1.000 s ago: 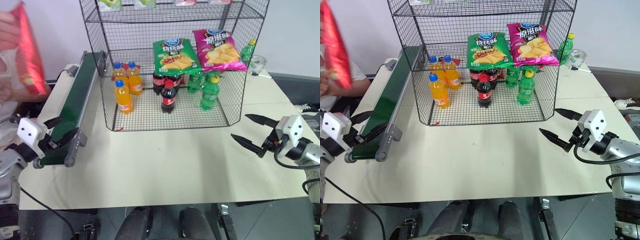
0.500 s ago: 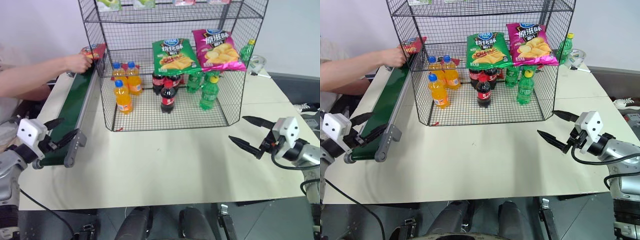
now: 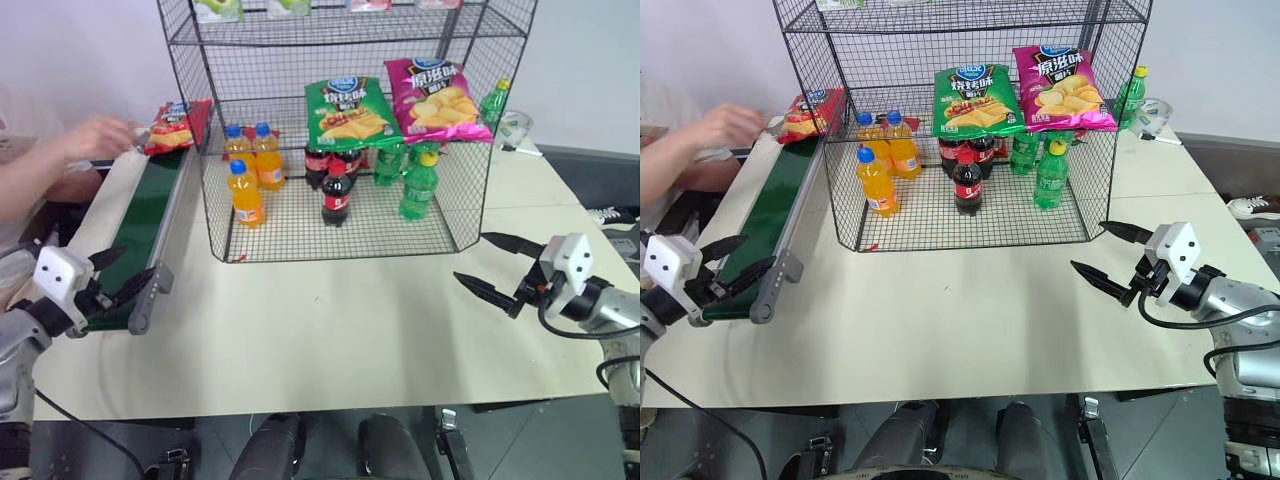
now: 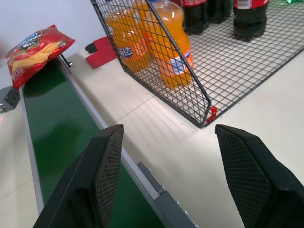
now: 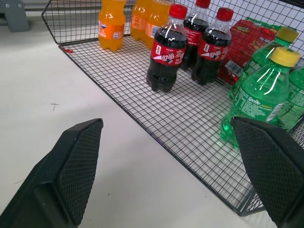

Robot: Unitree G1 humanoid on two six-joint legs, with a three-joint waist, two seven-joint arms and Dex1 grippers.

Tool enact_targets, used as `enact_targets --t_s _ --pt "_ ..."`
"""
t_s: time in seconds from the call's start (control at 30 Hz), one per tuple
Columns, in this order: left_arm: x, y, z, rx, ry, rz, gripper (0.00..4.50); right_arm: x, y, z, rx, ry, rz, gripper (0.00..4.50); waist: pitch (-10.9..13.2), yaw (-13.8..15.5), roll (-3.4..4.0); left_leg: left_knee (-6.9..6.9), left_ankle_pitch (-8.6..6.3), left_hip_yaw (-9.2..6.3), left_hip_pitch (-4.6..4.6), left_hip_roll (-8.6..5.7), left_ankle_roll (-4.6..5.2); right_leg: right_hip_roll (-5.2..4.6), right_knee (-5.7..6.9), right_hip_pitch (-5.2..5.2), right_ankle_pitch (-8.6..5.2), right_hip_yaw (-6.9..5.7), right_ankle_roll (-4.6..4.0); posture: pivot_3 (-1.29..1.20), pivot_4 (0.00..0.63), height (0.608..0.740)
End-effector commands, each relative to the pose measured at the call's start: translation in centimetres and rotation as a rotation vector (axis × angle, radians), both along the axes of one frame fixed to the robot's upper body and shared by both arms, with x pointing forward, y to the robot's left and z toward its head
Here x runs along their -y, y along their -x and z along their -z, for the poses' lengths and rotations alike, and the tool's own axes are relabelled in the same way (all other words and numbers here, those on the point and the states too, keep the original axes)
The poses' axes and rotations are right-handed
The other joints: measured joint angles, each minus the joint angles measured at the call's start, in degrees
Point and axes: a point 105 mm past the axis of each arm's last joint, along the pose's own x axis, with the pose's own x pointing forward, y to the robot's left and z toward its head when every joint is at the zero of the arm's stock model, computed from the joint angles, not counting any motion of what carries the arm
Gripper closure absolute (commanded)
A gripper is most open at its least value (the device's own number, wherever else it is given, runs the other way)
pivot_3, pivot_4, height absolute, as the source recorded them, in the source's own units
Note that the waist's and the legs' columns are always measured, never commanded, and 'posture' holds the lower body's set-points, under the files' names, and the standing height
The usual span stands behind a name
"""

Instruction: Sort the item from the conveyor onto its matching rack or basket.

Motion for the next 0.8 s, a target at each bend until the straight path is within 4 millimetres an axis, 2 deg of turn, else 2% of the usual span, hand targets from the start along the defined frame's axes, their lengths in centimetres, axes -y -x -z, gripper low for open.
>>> enact_targets --t_s 0.03,0.23,0.37,0.47,0.57,0.8 --pt "-0.2 0.3 -1.7 0.069 -0.044 -0.002 1.30 -0.6 -0.2 -1.1 0.056 -0.003 -0.017 0.00 0.00 0.00 0.00 -0.01 0.00 0.00 0.00 0.00 0.00 0.00 0.00 0.00 0.00 0.00 0.00 0.00 0.150 0.740" --pt "-0.7 0.6 -2.4 0.143 -0.115 -0.036 1.30 -1.6 -0.3 -0.8 0.049 -0.014 -0.044 0.00 0.00 0.01 0.00 -0.01 0.00 0.01 0.00 0.01 0.00 0.00 -0.01 -0.01 -0.01 0.00 -0.02 0.00 0.150 0.740" --pt "-0.8 1.2 -2.1 0.160 -0.150 -0.051 1.30 -2.2 -0.7 -0.7 0.050 -0.020 -0.058 0.00 0.01 -0.08 0.02 -0.04 0.00 0.04 0.00 0.00 0.00 0.00 -0.01 -0.03 0.00 0.04 -0.01 0.00 0.150 0.740" --pt "-0.8 1.9 -2.1 0.197 -0.238 -0.058 1.30 -2.9 -0.8 -0.7 0.044 -0.031 -0.086 0.00 0.01 0.00 0.01 -0.04 0.00 0.04 0.00 0.01 0.00 0.00 -0.02 -0.05 -0.01 0.04 -0.02 0.00 0.150 0.740" --pt "-1.4 2.7 -2.0 0.235 -0.349 -0.088 1.30 -3.8 -0.6 -0.8 0.030 -0.058 -0.121 0.00 0.01 0.02 0.01 -0.04 0.00 0.05 0.00 0.01 0.00 0.00 -0.04 -0.06 -0.03 0.04 -0.08 0.00 0.150 0.740" --pt "-2.6 6.3 -0.6 0.307 -0.754 -0.080 1.30 -6.5 1.0 -0.5 -0.049 -0.097 -0.285 0.00 0.01 0.07 0.01 -0.14 -0.01 0.14 -0.01 0.06 0.00 0.00 -0.10 -0.08 -0.07 0.12 -0.17 0.00 0.150 0.740"
